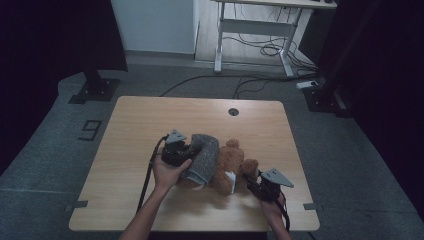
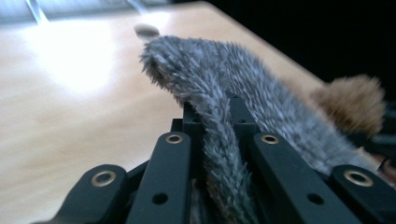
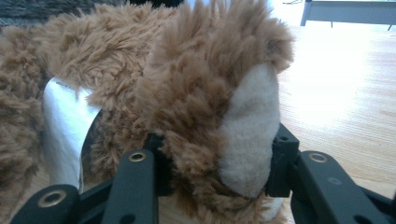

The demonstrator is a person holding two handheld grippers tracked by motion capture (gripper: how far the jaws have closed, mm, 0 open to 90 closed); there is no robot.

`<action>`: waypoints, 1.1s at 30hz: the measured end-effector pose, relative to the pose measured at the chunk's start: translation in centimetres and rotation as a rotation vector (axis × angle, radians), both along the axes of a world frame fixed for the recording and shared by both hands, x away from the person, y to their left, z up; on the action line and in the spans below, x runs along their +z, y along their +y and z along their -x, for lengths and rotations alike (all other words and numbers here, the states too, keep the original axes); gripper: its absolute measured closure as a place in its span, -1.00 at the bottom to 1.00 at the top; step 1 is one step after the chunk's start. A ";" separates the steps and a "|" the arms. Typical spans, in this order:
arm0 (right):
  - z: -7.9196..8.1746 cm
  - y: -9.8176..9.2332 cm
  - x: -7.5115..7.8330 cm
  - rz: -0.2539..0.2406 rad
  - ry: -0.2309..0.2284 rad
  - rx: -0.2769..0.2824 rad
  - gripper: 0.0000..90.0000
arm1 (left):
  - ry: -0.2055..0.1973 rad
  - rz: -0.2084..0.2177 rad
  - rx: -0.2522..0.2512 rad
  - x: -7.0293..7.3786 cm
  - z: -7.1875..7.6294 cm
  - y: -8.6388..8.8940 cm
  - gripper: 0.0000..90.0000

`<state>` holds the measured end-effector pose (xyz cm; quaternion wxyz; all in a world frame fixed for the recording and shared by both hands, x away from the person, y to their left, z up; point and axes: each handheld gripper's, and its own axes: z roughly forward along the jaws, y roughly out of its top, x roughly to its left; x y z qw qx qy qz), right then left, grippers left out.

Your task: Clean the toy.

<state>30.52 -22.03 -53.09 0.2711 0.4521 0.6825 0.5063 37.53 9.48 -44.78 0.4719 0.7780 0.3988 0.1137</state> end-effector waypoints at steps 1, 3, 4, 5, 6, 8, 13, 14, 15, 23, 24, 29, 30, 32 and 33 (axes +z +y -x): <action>0.0 0.0 0.0 -0.001 0.000 0.000 0.25 | 0.011 -0.020 -0.007 -0.6 -0.1 -0.4 0.80; 0.0 -0.1 0.0 -0.002 -0.003 -0.010 0.15 | 0.019 -0.039 -0.015 -1.9 0.2 -1.0 0.81; 0.0 -0.1 0.0 -0.002 -0.003 -0.010 0.15 | 0.019 -0.039 -0.015 -1.9 0.2 -1.0 0.81; 0.0 -0.2 0.0 -0.008 -0.001 -0.012 0.12 | 0.014 -0.025 -0.013 -2.0 0.5 -0.8 0.81; 0.0 -0.4 0.0 -0.025 0.007 -0.007 0.05 | 0.009 -0.027 -0.014 -2.0 0.7 -0.8 0.81; -0.1 -0.7 0.1 -0.048 0.020 -0.003 -0.06 | 0.000 -0.034 -0.017 -2.1 1.0 -0.8 0.81; 0.2 -1.6 1.3 -0.034 0.035 -0.015 -0.54 | -0.012 -0.026 -0.020 -2.4 1.7 -0.6 0.82; 0.2 -1.6 1.3 -0.034 0.035 -0.015 -0.54 | -0.015 -0.025 -0.022 -2.5 1.8 -0.6 0.82; 0.4 -1.9 2.1 -0.030 0.030 -0.015 -0.57 | -0.014 -0.017 -0.030 -2.5 2.1 -0.5 0.82; -1.0 -0.3 4.4 -0.042 0.101 0.163 -0.69 | -0.036 -0.010 -0.065 -2.6 3.7 -0.6 0.82; -1.0 -0.3 4.4 -0.042 0.101 0.163 -0.69 | -0.036 -0.010 -0.065 -2.6 3.7 -0.6 0.82; -3.0 2.9 3.7 0.007 0.201 0.285 -0.92 | -0.027 0.030 -0.071 -3.0 4.3 0.2 0.82; -3.0 2.9 3.7 0.007 0.201 0.285 -0.92 | -0.027 0.030 -0.071 -3.0 4.3 0.2 0.82; -3.3 3.5 3.4 0.016 0.219 0.308 -0.86 | -0.026 0.030 -0.066 -3.0 4.3 0.4 0.82; -3.4 3.8 3.2 0.021 0.217 0.318 -0.65 | -0.028 0.032 -0.063 -3.1 4.3 0.6 0.82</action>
